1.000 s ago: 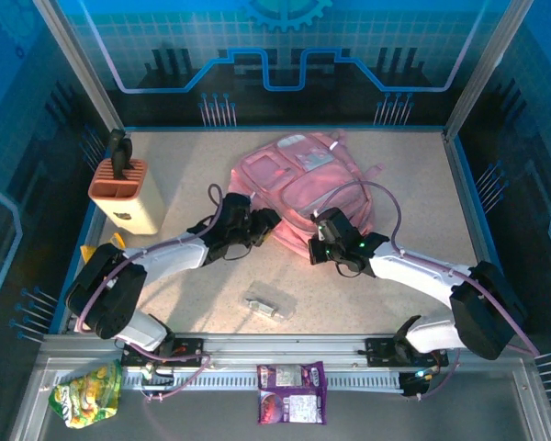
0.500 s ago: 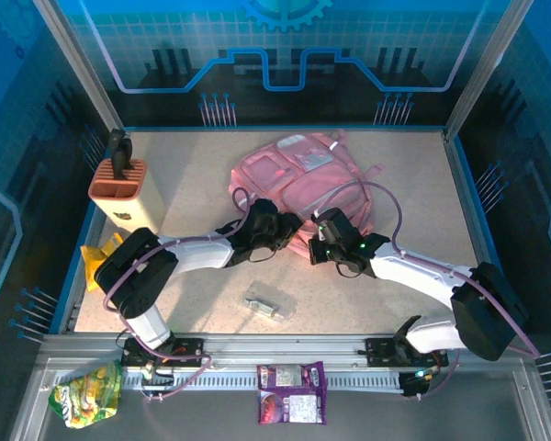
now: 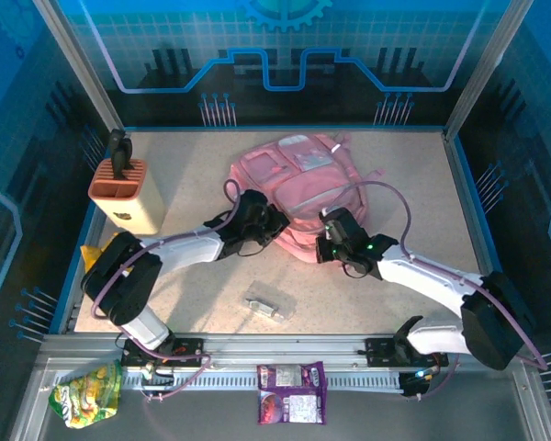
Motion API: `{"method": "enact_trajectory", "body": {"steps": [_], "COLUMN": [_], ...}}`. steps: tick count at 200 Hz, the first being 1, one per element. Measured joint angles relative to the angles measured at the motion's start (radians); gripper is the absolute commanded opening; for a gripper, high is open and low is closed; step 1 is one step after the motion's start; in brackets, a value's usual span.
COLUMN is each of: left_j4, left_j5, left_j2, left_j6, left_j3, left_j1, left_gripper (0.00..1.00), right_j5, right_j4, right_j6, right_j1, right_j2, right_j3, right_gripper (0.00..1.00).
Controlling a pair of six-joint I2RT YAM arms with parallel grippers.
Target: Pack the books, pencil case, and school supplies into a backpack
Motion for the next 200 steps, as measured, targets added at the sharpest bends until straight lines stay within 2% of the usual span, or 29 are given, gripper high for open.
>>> {"method": "enact_trajectory", "body": {"steps": [47, 97, 104, 126, 142, 175, 200], "left_j4": [-0.177, -0.367, -0.373, -0.364, -0.307, -0.178, -0.048], "left_j5": [0.151, 0.192, 0.203, 0.210, 0.181, 0.119, 0.047], "left_j2": [-0.037, 0.071, 0.097, 0.139, 0.118, -0.079, -0.195], "left_j6": [0.186, 0.331, 0.345, 0.372, 0.365, 0.258, 0.087], "left_j3": [0.038, 0.200, 0.222, 0.261, 0.238, 0.019, -0.158], "left_j1": [0.142, 0.224, 0.235, 0.260, 0.275, 0.234, 0.085], "left_gripper": [0.00, 0.00, 0.06, 0.37, 0.43, 0.48, 0.49], "right_j5": [-0.006, 0.035, 0.034, 0.034, 0.027, 0.024, 0.019], "right_j4": [-0.039, -0.018, -0.014, -0.011, -0.014, -0.013, -0.006], "right_j6": [-0.046, -0.019, -0.011, 0.005, 0.013, 0.036, 0.050], "right_j1": [0.005, 0.180, 0.190, 0.201, 0.204, 0.204, 0.204], "right_j2": [-0.020, 0.049, 0.067, 0.126, 0.143, 0.151, 0.162], "right_j3": [0.014, 0.043, 0.055, 0.098, 0.103, 0.103, 0.102], "right_gripper": [0.00, 0.00, 0.00, 0.00, 0.00, 0.00, 0.00]}}
